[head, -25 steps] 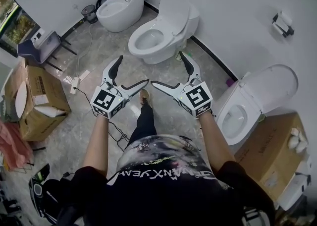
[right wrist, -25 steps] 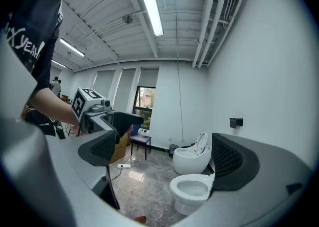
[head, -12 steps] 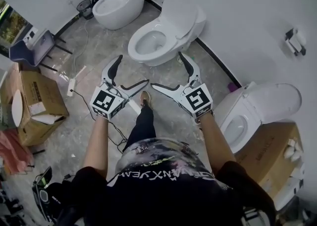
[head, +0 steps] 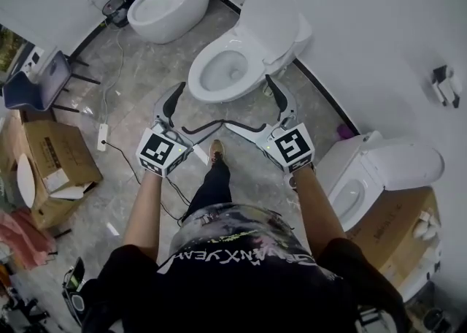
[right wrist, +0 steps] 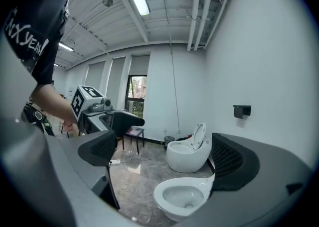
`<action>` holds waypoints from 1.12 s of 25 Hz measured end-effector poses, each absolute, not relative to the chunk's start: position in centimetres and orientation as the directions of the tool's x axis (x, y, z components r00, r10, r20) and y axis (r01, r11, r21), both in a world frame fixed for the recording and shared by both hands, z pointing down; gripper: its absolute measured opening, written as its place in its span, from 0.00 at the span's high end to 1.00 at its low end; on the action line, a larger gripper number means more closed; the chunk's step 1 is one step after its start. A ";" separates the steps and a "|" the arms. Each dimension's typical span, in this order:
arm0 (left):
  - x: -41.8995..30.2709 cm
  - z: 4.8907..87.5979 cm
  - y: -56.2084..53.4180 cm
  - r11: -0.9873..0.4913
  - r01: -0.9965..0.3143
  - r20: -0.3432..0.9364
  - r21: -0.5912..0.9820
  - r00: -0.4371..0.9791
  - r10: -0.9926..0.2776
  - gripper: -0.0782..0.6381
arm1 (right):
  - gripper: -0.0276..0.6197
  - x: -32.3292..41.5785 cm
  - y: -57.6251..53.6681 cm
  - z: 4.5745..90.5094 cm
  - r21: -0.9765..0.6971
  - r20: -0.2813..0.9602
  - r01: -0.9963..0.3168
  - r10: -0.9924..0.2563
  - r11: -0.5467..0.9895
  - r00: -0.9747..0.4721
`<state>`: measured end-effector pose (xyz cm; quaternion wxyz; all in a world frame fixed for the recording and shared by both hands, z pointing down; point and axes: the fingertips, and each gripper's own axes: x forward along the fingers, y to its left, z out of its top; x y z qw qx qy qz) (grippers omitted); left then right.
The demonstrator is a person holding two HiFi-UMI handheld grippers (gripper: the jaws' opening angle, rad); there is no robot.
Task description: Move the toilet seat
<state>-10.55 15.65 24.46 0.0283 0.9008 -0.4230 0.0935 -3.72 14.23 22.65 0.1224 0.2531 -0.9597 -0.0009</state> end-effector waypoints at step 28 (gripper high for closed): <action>-17.6 27.4 -1.2 -0.684 -0.727 0.227 0.060 0.677 -0.700 0.17 | 0.05 -10.2 -2.4 26.2 0.044 0.334 -0.559 -0.539 0.828 -0.773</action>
